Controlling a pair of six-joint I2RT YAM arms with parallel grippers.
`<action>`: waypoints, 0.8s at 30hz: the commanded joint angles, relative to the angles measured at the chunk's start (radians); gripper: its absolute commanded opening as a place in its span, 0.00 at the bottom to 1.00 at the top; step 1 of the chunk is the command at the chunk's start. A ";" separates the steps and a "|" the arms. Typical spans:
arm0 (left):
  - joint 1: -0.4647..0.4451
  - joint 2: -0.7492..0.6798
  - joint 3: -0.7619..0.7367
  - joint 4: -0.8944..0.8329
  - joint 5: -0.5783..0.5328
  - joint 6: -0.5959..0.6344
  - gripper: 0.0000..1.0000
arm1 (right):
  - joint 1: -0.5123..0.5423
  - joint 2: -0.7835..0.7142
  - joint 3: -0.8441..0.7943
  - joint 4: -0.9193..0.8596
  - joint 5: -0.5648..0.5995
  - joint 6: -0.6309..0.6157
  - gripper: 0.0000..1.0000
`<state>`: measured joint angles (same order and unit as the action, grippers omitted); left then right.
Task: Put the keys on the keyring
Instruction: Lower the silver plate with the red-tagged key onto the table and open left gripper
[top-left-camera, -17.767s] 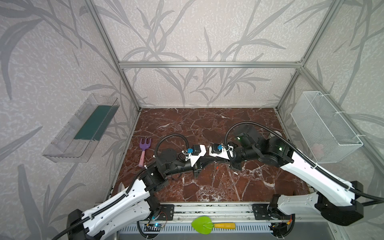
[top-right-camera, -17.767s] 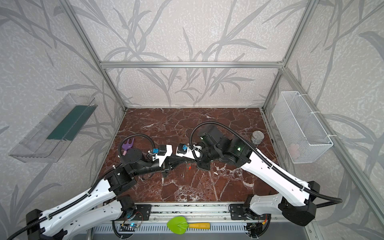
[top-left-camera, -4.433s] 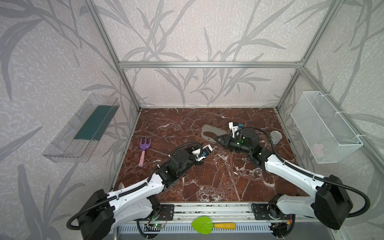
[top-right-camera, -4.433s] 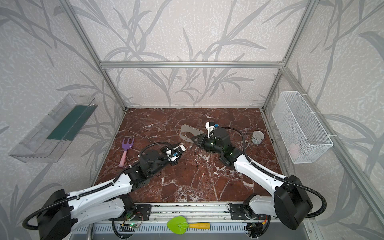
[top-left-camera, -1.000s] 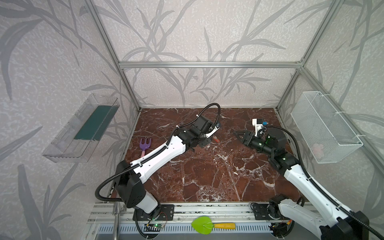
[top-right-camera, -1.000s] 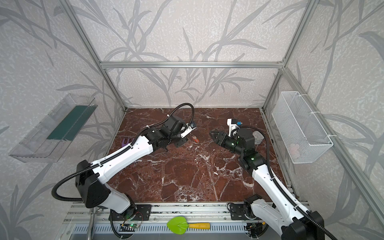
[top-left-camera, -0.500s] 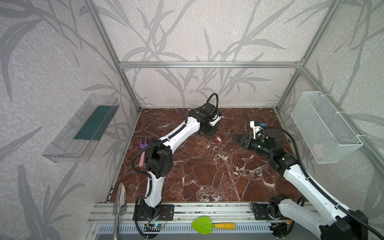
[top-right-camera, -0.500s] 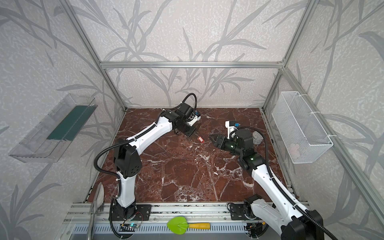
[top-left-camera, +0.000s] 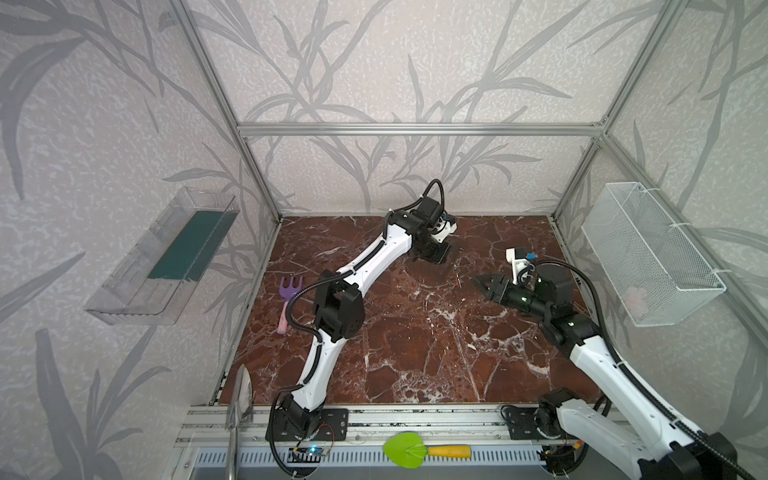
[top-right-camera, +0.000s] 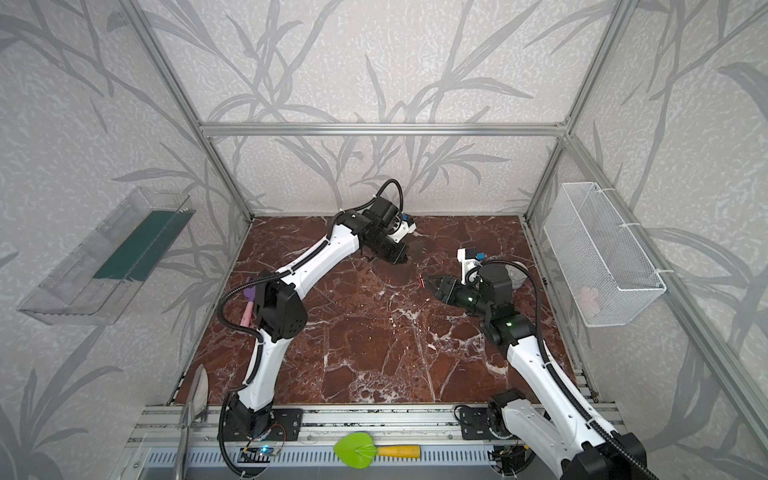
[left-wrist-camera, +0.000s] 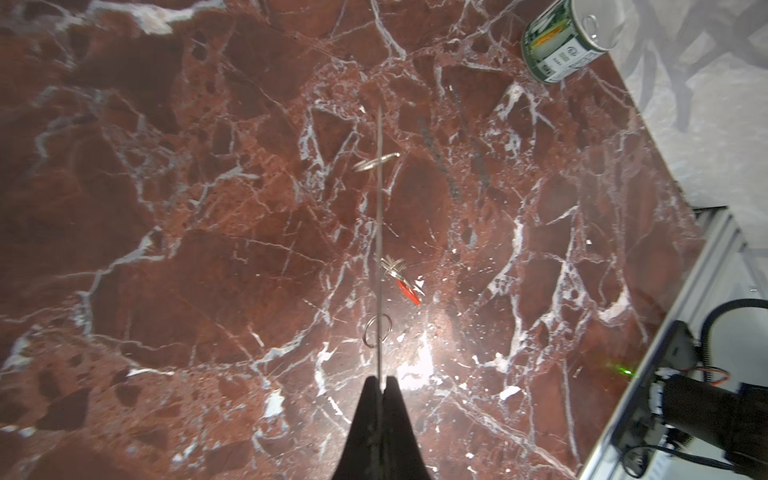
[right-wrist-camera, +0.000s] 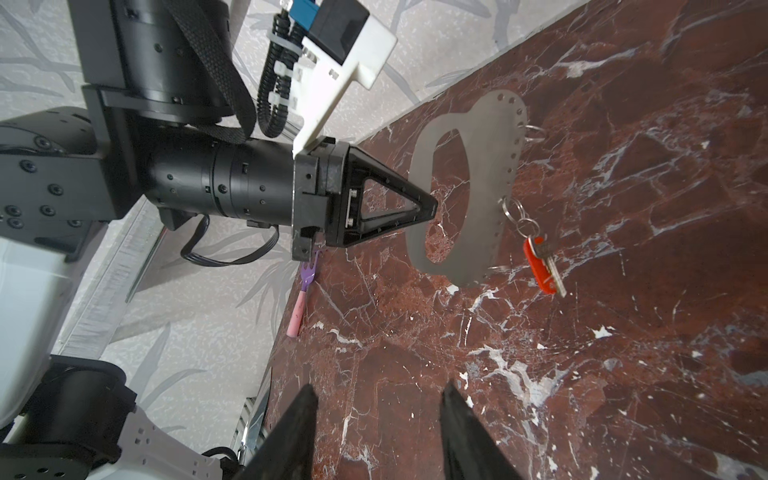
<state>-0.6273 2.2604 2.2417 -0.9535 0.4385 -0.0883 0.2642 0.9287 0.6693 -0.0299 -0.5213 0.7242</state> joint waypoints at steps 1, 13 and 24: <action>-0.001 0.044 0.026 0.033 0.069 -0.075 0.00 | -0.025 -0.019 -0.008 0.004 -0.036 -0.016 0.48; 0.040 0.087 -0.054 0.086 0.069 -0.109 0.00 | -0.062 -0.046 -0.020 -0.022 -0.058 -0.018 0.48; 0.150 0.020 -0.301 0.198 0.115 -0.115 0.00 | -0.068 -0.050 -0.016 -0.051 -0.059 -0.034 0.49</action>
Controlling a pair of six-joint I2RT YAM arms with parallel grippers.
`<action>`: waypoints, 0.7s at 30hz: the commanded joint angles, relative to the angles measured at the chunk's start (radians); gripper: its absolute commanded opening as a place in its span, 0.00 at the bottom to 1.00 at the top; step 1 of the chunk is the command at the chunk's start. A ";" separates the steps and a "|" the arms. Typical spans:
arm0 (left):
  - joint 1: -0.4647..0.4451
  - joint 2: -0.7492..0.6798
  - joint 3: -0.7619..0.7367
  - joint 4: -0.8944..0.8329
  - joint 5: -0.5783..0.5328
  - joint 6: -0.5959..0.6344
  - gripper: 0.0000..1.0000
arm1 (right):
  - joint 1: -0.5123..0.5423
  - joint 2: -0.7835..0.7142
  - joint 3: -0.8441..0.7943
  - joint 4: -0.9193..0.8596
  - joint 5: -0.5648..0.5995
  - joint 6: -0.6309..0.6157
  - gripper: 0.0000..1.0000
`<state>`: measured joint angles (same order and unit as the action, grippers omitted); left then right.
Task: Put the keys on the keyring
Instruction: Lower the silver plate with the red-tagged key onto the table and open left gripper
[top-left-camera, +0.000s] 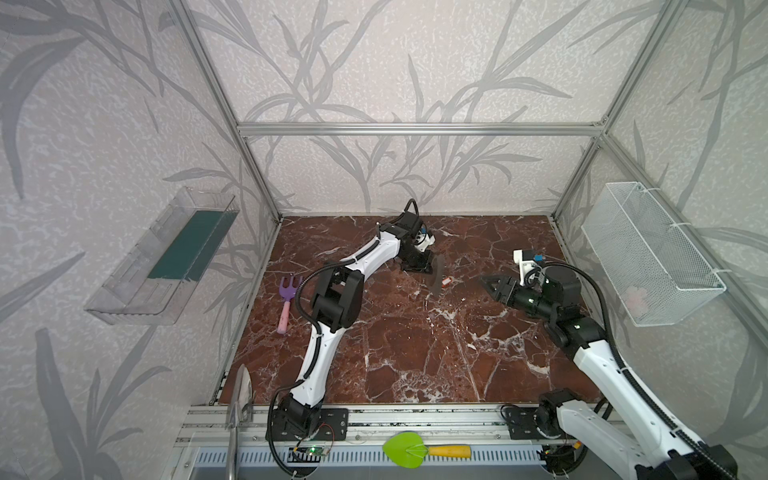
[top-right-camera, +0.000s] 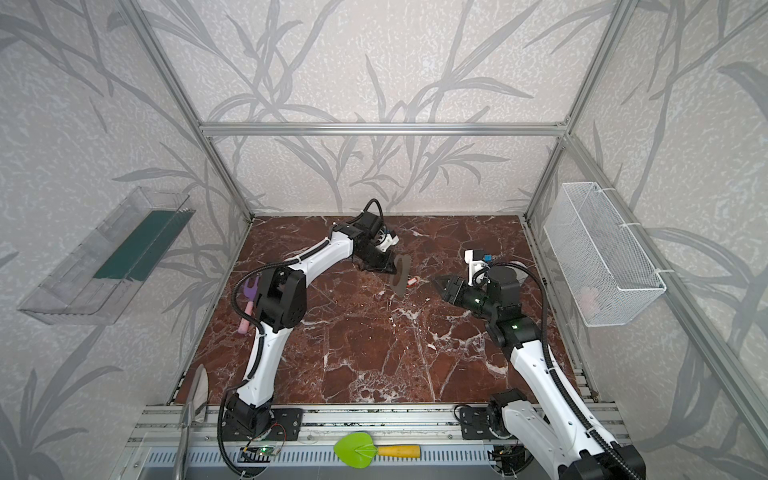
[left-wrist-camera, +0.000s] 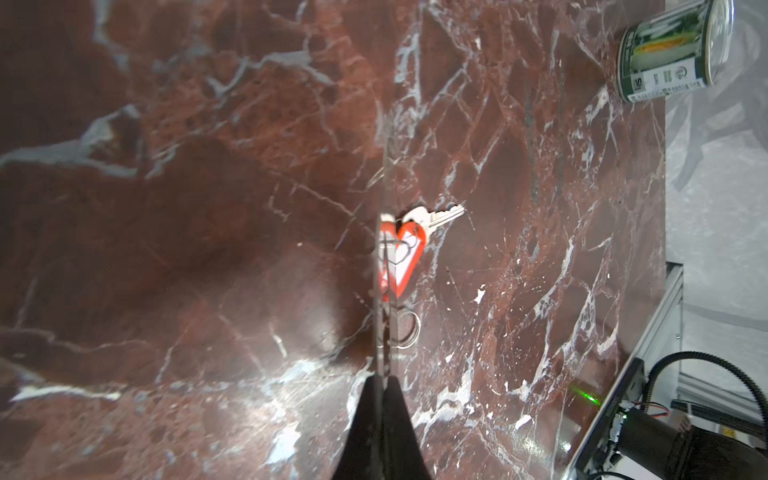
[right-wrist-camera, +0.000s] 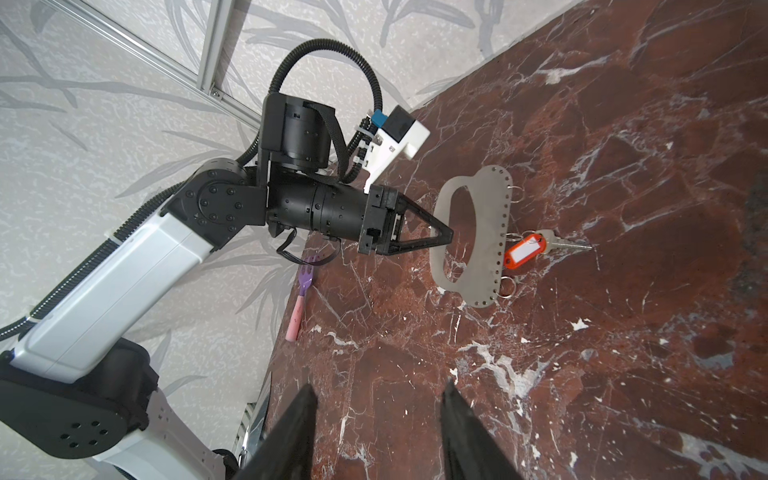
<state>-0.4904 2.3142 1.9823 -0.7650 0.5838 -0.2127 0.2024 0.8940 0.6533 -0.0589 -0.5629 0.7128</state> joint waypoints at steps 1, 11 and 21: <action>0.022 -0.038 -0.059 0.015 -0.030 0.011 0.00 | -0.008 -0.017 0.002 -0.031 -0.016 -0.029 0.49; 0.092 -0.051 -0.178 0.070 0.007 -0.018 0.01 | -0.014 -0.021 0.003 -0.059 -0.012 -0.047 0.50; 0.147 -0.078 -0.239 0.072 -0.005 -0.017 0.24 | -0.021 -0.040 -0.001 -0.086 -0.008 -0.061 0.51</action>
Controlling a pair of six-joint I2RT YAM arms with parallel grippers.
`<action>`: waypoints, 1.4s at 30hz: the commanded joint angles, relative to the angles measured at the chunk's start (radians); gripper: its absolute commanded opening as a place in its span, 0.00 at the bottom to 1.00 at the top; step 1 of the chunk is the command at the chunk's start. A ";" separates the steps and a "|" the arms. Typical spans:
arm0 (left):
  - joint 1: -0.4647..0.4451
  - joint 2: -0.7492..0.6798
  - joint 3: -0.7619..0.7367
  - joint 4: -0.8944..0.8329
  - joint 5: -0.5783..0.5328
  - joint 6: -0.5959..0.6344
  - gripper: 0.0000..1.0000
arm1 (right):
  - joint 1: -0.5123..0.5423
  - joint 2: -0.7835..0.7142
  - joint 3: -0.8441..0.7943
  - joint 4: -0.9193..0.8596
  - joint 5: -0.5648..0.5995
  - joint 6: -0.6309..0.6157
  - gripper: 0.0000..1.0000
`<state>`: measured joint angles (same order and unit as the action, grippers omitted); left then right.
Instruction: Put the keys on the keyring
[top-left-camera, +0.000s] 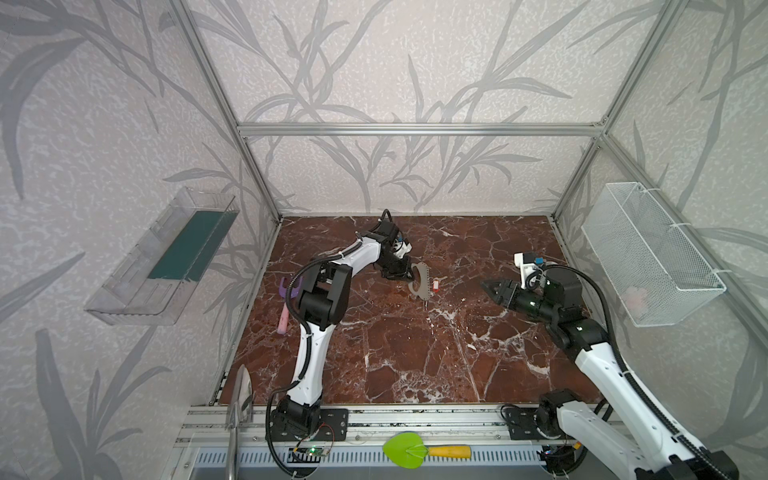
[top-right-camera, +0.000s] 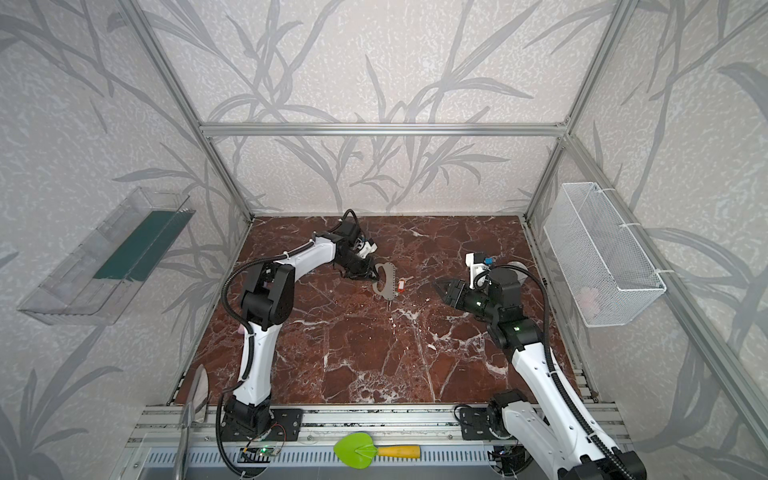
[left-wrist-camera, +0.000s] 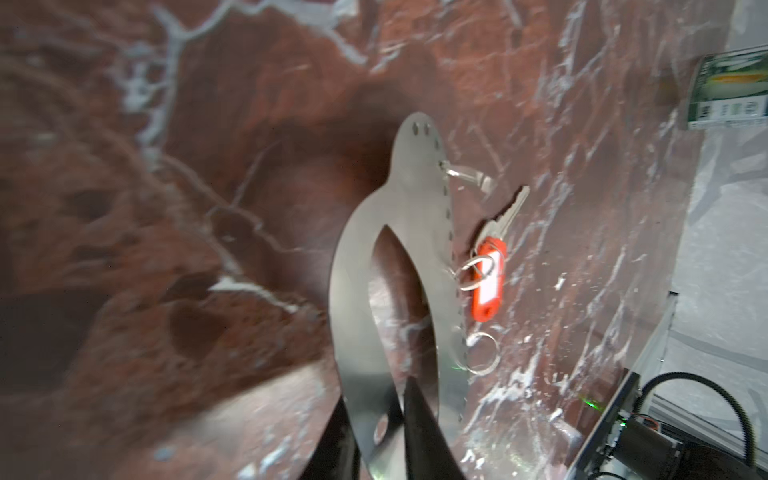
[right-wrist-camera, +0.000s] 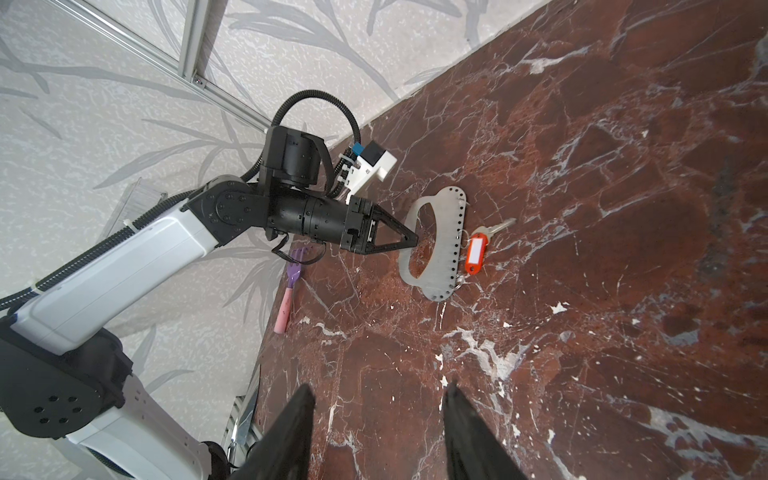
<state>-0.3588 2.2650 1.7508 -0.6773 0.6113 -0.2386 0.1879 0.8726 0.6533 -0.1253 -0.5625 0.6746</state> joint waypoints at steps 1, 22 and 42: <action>0.021 -0.038 -0.015 -0.012 -0.036 0.009 0.25 | -0.007 -0.021 -0.003 -0.023 -0.007 -0.025 0.51; 0.075 -0.393 -0.237 0.132 -0.202 0.045 0.99 | -0.025 -0.020 -0.019 -0.071 0.100 -0.104 0.67; 0.151 -0.928 -0.641 0.362 -0.735 0.083 0.99 | -0.134 0.008 0.097 -0.242 0.246 -0.313 0.99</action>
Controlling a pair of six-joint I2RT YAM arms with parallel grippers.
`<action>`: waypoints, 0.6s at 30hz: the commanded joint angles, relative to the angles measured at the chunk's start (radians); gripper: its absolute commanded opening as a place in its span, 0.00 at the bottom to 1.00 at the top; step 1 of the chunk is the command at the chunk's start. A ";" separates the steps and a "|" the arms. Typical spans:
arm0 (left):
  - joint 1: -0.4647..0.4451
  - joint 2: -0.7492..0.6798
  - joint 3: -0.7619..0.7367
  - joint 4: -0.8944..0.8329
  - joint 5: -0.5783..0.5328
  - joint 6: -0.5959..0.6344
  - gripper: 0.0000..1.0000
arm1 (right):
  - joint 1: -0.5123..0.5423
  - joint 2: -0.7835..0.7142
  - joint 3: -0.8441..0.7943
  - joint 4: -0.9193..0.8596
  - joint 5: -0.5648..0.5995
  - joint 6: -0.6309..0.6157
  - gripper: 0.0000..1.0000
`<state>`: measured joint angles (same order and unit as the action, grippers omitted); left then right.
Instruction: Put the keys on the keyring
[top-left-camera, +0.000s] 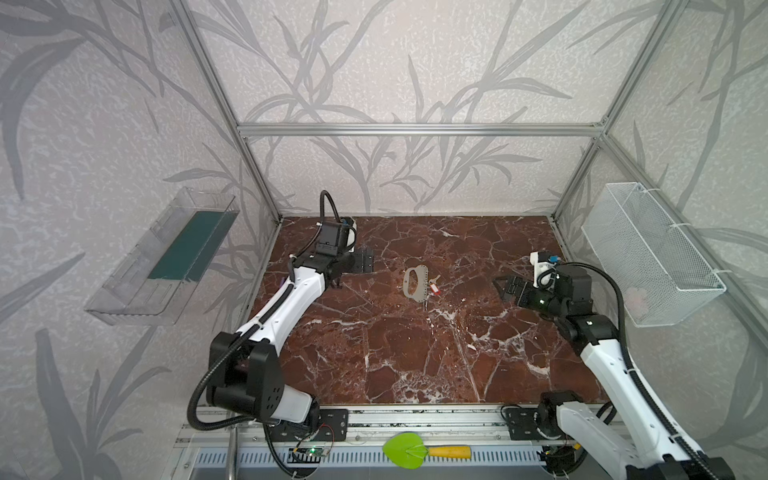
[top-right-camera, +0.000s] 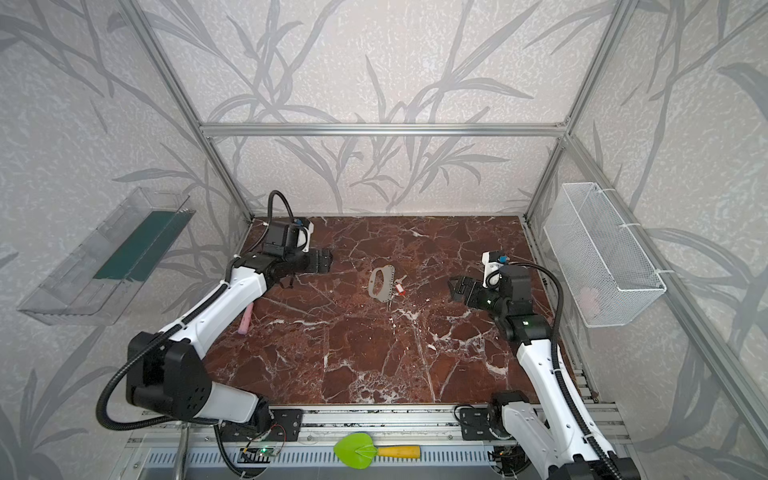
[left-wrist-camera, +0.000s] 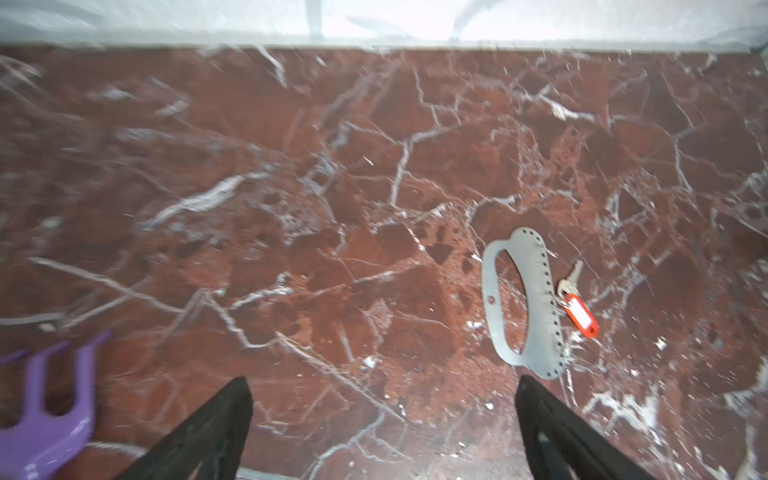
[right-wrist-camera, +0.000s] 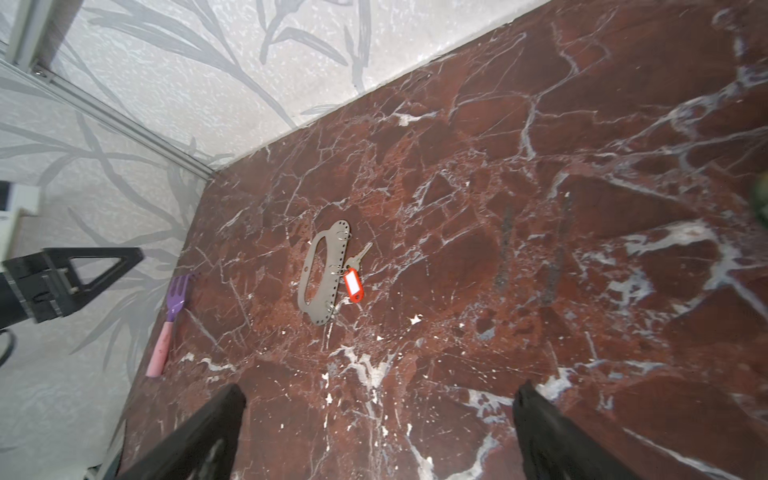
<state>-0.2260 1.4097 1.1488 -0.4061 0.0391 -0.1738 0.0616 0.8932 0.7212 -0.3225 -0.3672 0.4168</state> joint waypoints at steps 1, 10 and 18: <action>0.028 -0.101 -0.068 0.123 -0.201 0.020 0.99 | -0.009 -0.022 0.027 -0.056 0.086 -0.056 0.99; 0.187 -0.169 -0.389 0.513 -0.337 0.031 0.99 | -0.014 -0.071 0.020 -0.116 0.244 -0.123 0.99; 0.272 -0.093 -0.672 0.992 -0.200 0.078 0.99 | -0.014 -0.077 -0.003 -0.099 0.309 -0.149 0.99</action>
<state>0.0334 1.3022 0.5449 0.2810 -0.2226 -0.1234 0.0521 0.8341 0.7208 -0.4168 -0.1146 0.3004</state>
